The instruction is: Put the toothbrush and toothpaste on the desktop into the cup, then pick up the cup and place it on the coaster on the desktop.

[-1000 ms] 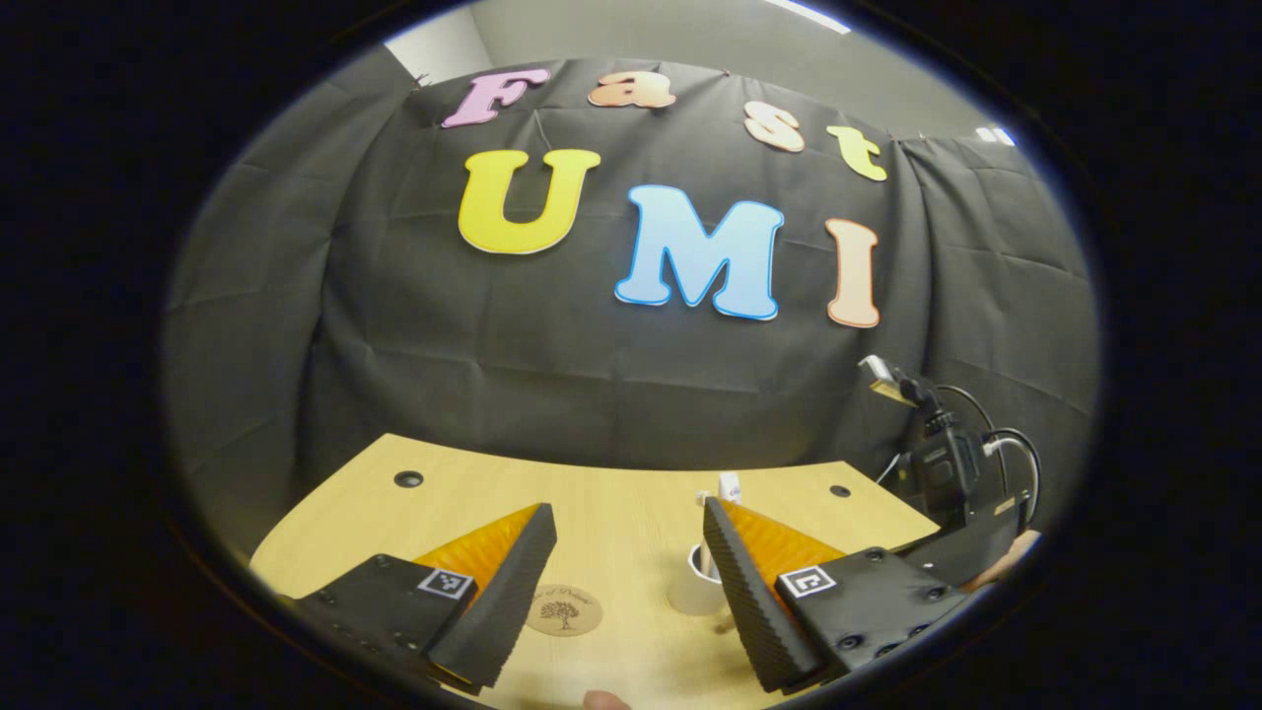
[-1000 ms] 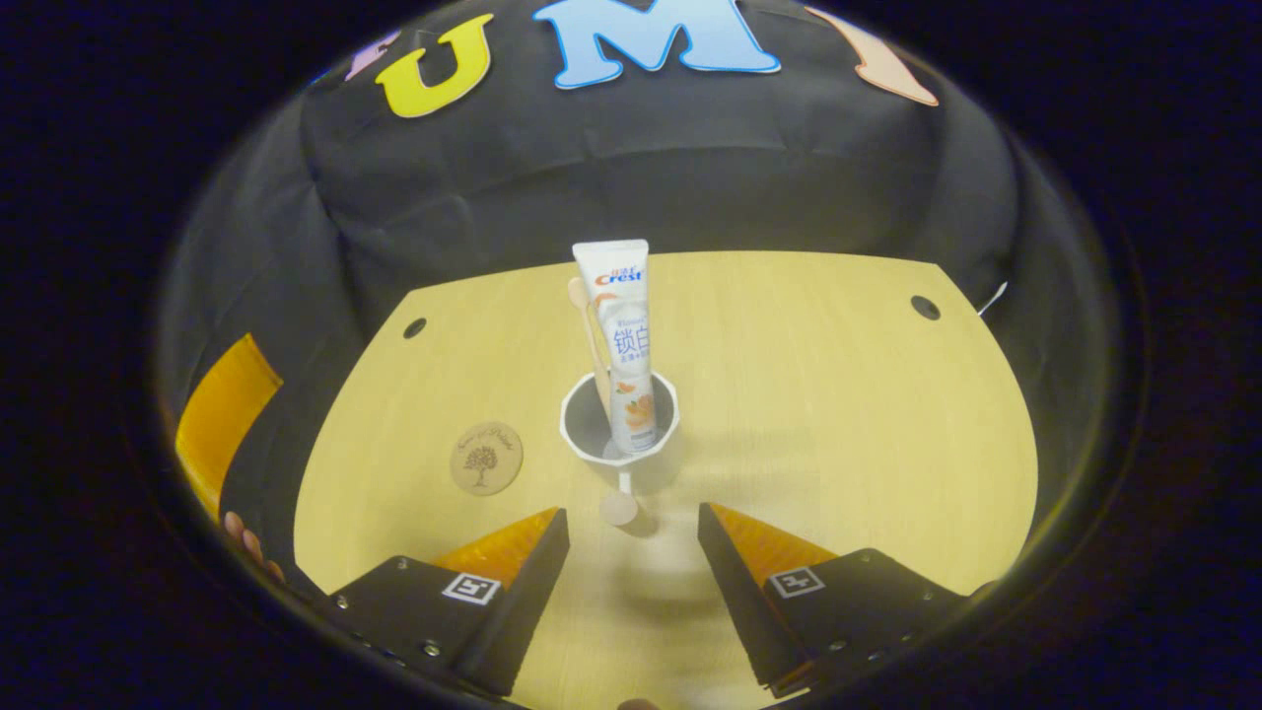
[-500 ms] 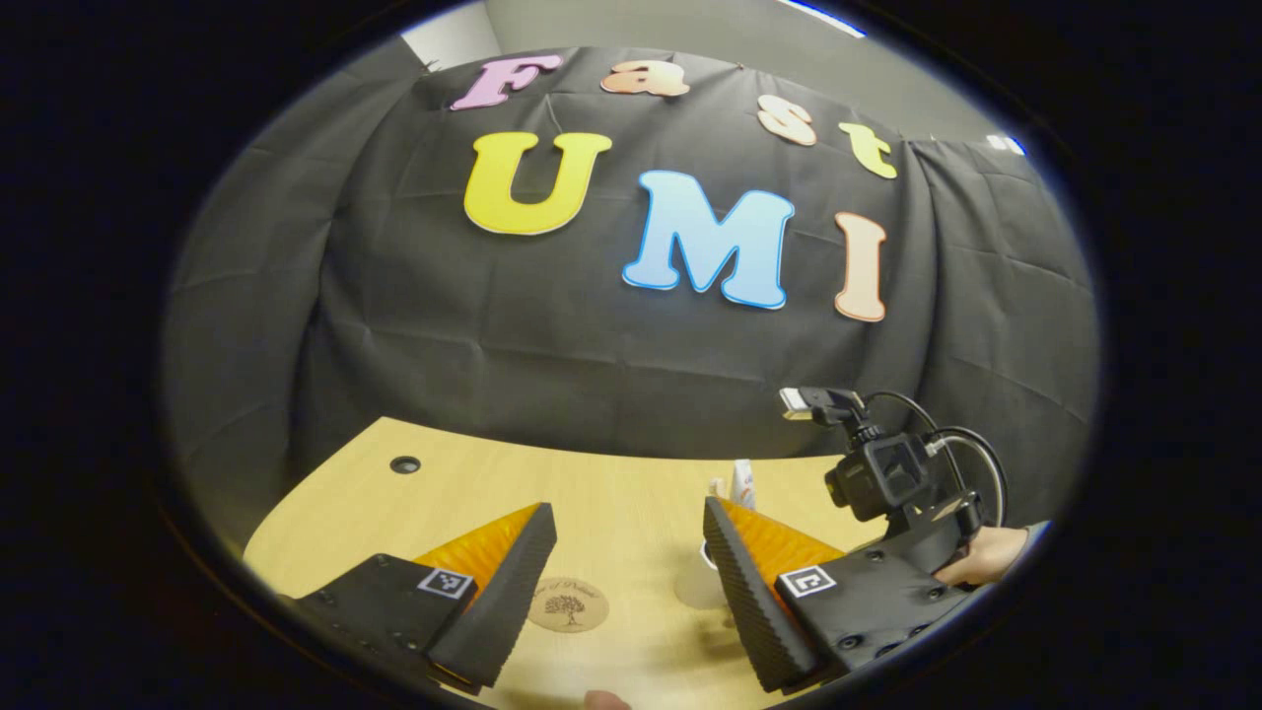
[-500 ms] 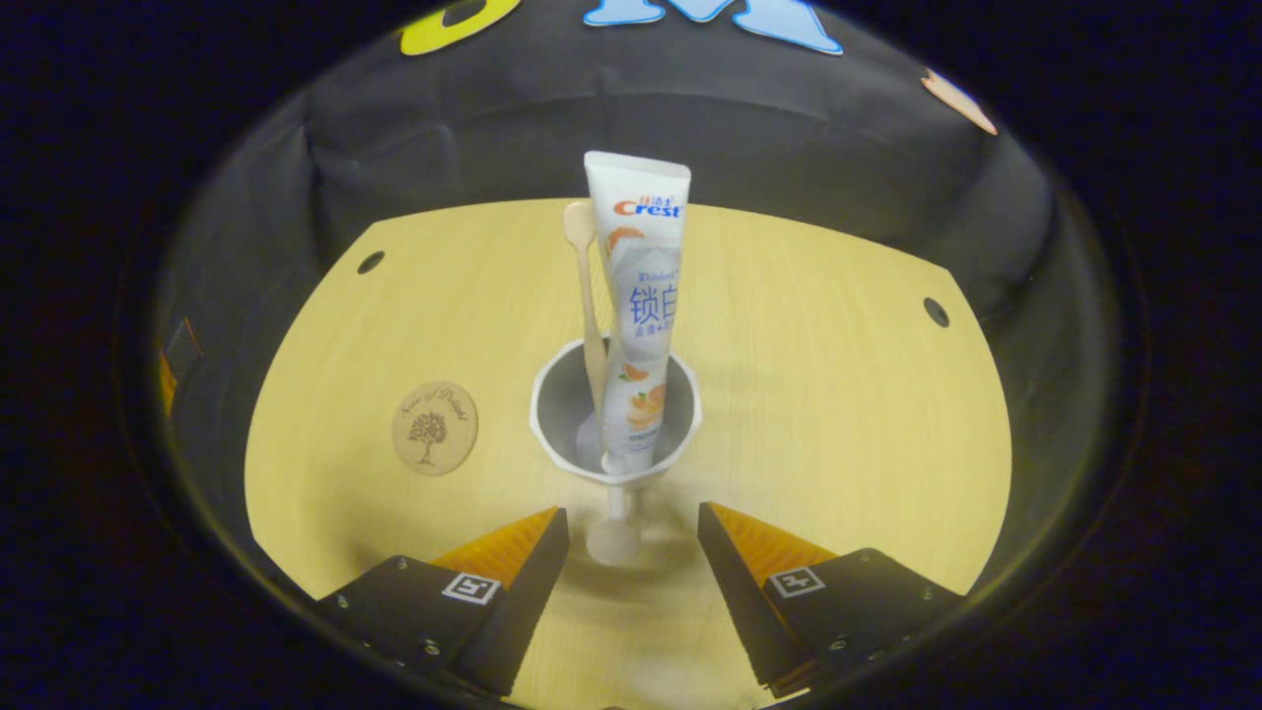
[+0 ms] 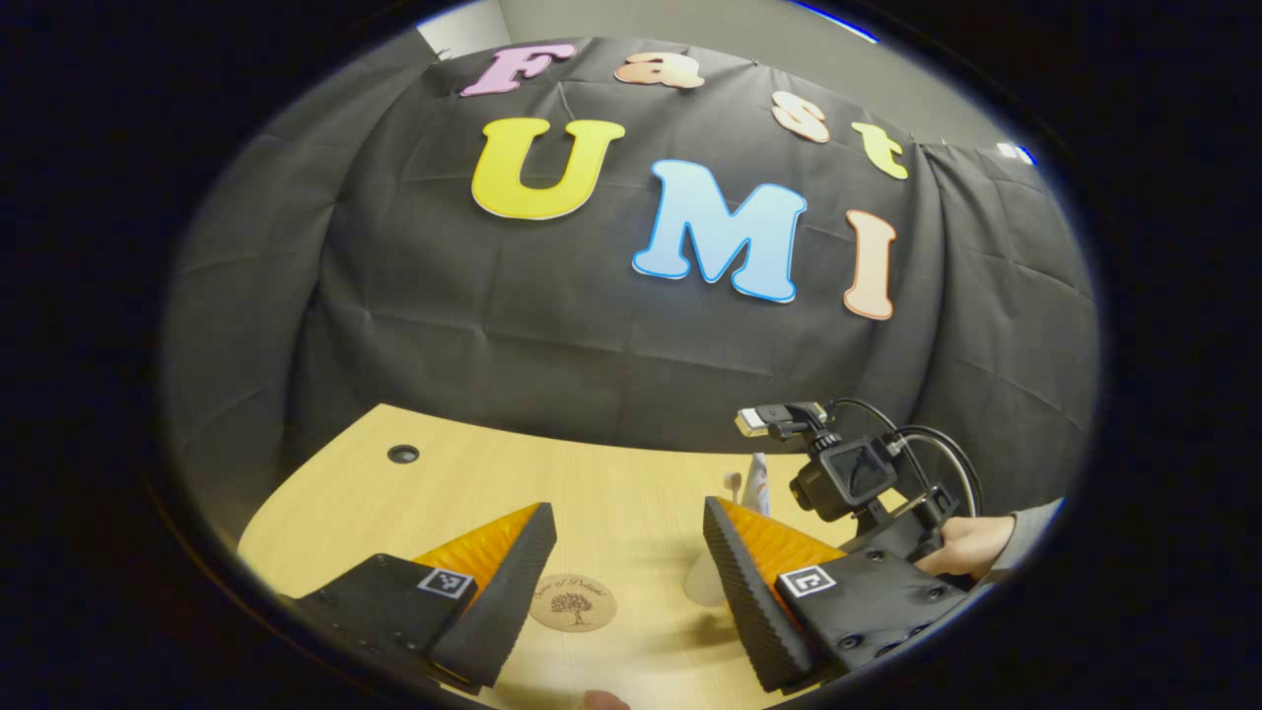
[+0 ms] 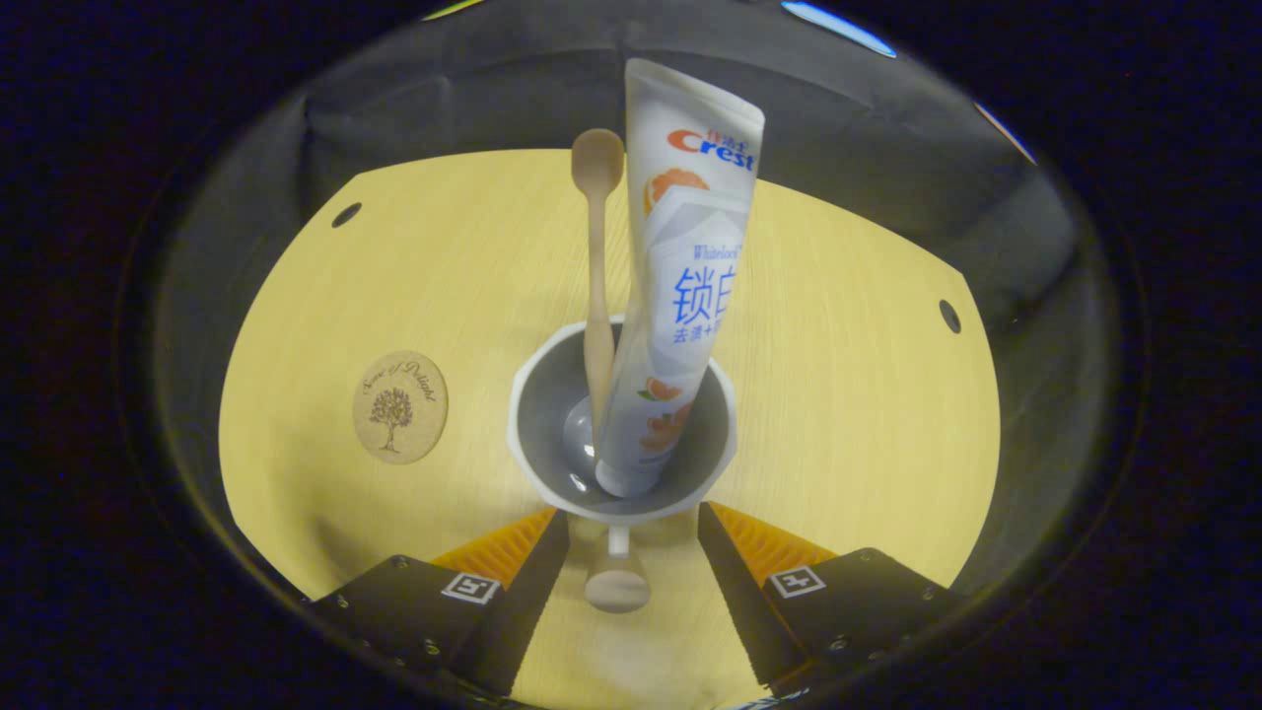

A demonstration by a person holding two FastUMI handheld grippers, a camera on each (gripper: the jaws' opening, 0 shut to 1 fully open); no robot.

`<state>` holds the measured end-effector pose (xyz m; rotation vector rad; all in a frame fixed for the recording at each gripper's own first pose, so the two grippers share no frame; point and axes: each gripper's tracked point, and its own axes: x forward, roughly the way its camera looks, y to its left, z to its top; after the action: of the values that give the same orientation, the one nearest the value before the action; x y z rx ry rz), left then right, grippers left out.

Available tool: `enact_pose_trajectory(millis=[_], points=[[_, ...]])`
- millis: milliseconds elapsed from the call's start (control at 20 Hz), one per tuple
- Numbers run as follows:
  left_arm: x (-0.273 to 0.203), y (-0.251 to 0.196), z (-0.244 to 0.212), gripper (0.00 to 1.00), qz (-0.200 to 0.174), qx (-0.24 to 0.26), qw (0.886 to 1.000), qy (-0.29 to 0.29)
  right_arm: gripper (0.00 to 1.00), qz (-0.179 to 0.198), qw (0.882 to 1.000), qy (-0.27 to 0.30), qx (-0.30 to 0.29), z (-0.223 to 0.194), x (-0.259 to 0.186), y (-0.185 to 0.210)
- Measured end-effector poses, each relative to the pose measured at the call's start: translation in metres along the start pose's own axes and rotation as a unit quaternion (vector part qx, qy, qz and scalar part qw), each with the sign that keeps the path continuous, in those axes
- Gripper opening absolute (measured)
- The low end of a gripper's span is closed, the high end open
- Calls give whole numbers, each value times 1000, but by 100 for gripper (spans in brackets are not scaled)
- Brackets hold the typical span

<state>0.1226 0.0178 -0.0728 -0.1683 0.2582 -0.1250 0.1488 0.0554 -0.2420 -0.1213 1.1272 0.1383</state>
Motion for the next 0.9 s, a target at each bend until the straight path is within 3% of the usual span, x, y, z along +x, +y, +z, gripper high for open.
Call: enact_pose_trajectory(millis=[150, 300, 350, 400, 450, 500, 600, 650, 700, 850, 900], points=[[3, 2, -2, 100, 0, -3, 1000, 3, 83, 2, 1000, 17, -2, 1, 8, 2], [5, 6, -1, 97, 2, -2, 1000, 2, 80, 11, 999, 38, 2, -5, 16, 7], [5, 7, -1, 97, 4, -2, 1000, 1, 76, 8, 999, 40, 2, -5, 18, 6], [6, 10, 0, 100, 5, -2, 1000, -1, 63, 4, 999, 41, 2, -5, 19, 4], [6, 11, 0, 100, 6, -2, 1000, -1, 57, 5, 999, 43, 3, -5, 20, 4], [6, 12, 0, 97, 7, -3, 1000, -1, 57, 5, 999, 47, 5, -6, 20, 4], [6, 16, -2, 96, 10, -5, 1000, 0, 32, 15, 998, 53, 29, -7, 24, 6], [6, 18, -3, 100, 11, -7, 1000, 0, 27, 18, 998, 53, 33, -6, 25, 7], [7, 19, -3, 100, 12, -9, 1000, 1, 30, 19, 998, 50, 36, -6, 21, 6], [8, 23, -6, 97, 14, -11, 1000, 1, 29, 22, 999, 38, 27, -3, 21, 5], [8, 24, -6, 97, 15, -11, 1000, 1, 22, 18, 999, 34, 28, -3, 22, 4]])
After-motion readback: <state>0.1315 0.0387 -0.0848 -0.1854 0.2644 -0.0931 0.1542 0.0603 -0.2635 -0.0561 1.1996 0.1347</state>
